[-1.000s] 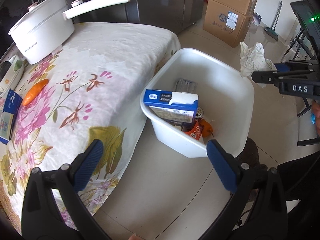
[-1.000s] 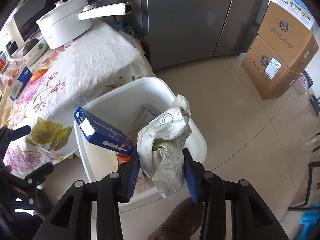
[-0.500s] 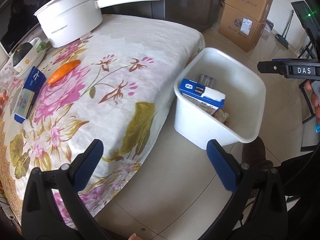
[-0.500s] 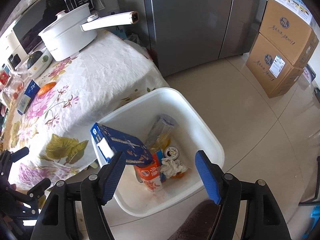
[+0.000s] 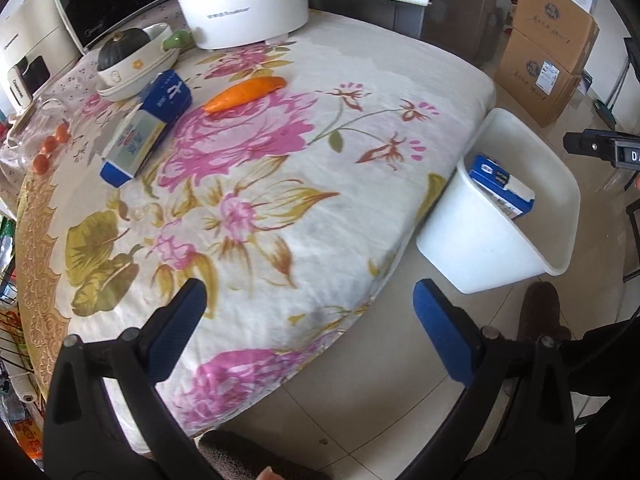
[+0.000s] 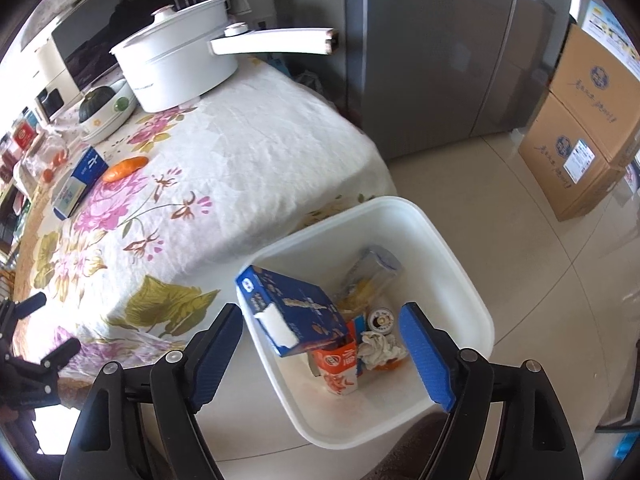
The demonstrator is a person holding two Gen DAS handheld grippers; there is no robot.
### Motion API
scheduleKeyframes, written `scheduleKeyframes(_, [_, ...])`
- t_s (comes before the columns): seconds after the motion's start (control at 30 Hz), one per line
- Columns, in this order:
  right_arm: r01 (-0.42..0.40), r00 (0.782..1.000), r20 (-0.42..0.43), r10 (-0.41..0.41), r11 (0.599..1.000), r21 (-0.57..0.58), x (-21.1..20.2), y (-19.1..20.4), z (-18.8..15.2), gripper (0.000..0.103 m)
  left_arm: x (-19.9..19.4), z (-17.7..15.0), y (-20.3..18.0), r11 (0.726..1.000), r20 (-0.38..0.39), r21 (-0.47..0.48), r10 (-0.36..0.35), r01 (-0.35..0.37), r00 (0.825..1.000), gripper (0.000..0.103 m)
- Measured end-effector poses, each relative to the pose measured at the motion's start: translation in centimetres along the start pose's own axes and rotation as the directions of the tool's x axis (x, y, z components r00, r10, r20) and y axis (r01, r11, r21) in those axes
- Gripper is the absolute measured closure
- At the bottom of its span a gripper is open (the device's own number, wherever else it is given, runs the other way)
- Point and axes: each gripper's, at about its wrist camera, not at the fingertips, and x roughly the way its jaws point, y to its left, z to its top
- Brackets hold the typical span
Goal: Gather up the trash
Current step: 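Move both open tools back over the table toward the milk carton and orange peel, then grasp the blue-and-white milk carton with the left tool while the right tool grasps the orange peel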
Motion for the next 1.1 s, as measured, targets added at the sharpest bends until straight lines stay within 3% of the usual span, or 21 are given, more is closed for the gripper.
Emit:
scheduleKeyframes(0.23, [-0.027,1.000,-0.017,0.025,0.984,-0.175,1.8,6.4,3.9,0.019,0.9,3.4,7.7,0.994,0.009,-0.050,0.100,-0.099,0.995,0.001])
scheduleKeyframes(0.47, [-0.098,0.995,-0.038,0.091,0.917,-0.388,5.8,15.4,7.8,0.019,4.1,8.0,14.0,0.990,-0.010,-0.061,0.125,-0.125,0.992,0.001])
scheduleKeyframes(0.63, [-0.158,0.986,-0.042,0.158,0.855,-0.493,9.0,21.1,10.8,0.019,7.1,10.8,16.8,0.995,0.003,-0.071,0.064,-0.064,0.998,0.001])
scheduleKeyframes(0.8, [-0.169,0.984,-0.050,0.173,0.793,-0.586,12.5,25.4,13.0,0.019,10.1,12.2,18.2,0.996,-0.003,-0.090,-0.016,0.016,1.000,0.001])
scheduleKeyframes(1.0, [-0.170,0.982,-0.049,0.180,0.756,-0.632,15.8,27.7,14.4,0.019,12.7,12.5,18.5,0.991,-0.016,-0.094,-0.092,0.090,0.996,0.009])
scheduleKeyframes(1.1, [-0.212,0.971,-0.049,0.235,0.746,-0.631,16.1,27.9,14.9,0.021,13.0,12.4,18.4,0.991,0.011,-0.091,-0.097,0.097,0.995,0.013])
